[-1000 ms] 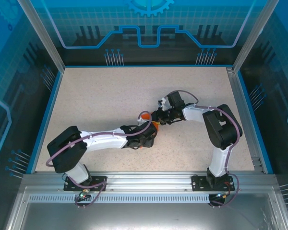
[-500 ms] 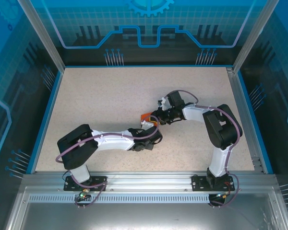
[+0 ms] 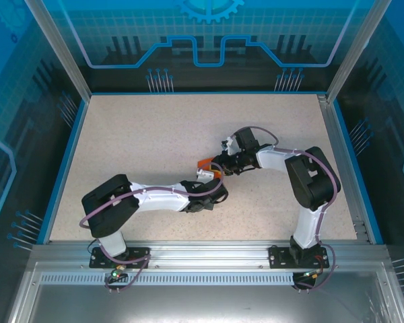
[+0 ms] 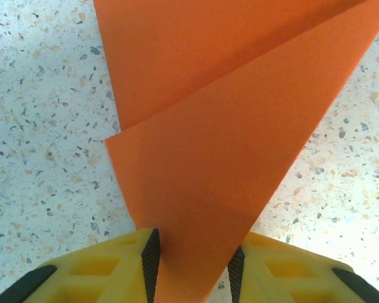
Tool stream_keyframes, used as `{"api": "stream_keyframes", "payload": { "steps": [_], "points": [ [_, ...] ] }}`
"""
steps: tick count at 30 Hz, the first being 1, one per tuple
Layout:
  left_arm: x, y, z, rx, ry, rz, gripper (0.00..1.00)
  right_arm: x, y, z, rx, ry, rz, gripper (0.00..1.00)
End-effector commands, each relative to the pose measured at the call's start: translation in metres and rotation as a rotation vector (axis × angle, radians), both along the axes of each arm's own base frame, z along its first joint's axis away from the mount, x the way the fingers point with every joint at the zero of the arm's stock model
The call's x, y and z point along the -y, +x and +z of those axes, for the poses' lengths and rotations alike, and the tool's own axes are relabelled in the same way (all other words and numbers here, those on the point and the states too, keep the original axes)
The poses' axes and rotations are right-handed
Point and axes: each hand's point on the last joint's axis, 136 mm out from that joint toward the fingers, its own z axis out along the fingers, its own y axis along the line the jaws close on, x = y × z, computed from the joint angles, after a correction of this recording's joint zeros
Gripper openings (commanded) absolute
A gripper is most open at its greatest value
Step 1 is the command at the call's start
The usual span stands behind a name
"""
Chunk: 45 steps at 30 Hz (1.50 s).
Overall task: Fold a paper plane with a square sheet of paper (pick it up from the middle)
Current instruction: Fourth fold the wing at the center of the table.
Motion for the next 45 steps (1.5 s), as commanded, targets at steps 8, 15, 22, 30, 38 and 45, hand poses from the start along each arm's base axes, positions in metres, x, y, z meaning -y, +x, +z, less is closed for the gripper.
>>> {"api": "stream_keyframes", "payload": {
  "steps": [8,15,22,30,38,45],
  "points": [
    [0.002,0.003,0.004,0.020,0.013,0.006,0.28,0.003,0.001,0.013,0.016,0.012,0.005,0.24],
    [0.007,0.005,0.008,0.031,-0.006,-0.007,0.17,0.004,-0.001,0.010,0.010,0.007,0.002,0.24],
    [0.012,0.007,0.010,0.037,-0.020,-0.034,0.10,0.006,-0.003,0.013,0.017,0.002,-0.003,0.25],
    [0.022,0.008,0.019,0.032,-0.132,-0.097,0.04,0.039,0.001,0.038,0.089,-0.025,-0.079,0.42],
    [0.022,0.008,0.015,-0.018,-0.263,-0.134,0.03,0.060,-0.014,0.053,0.132,-0.067,-0.110,0.48],
    [0.018,0.005,0.013,-0.066,-0.432,-0.118,0.03,0.061,-0.029,0.044,0.107,-0.058,-0.111,0.48]
  ]
}}
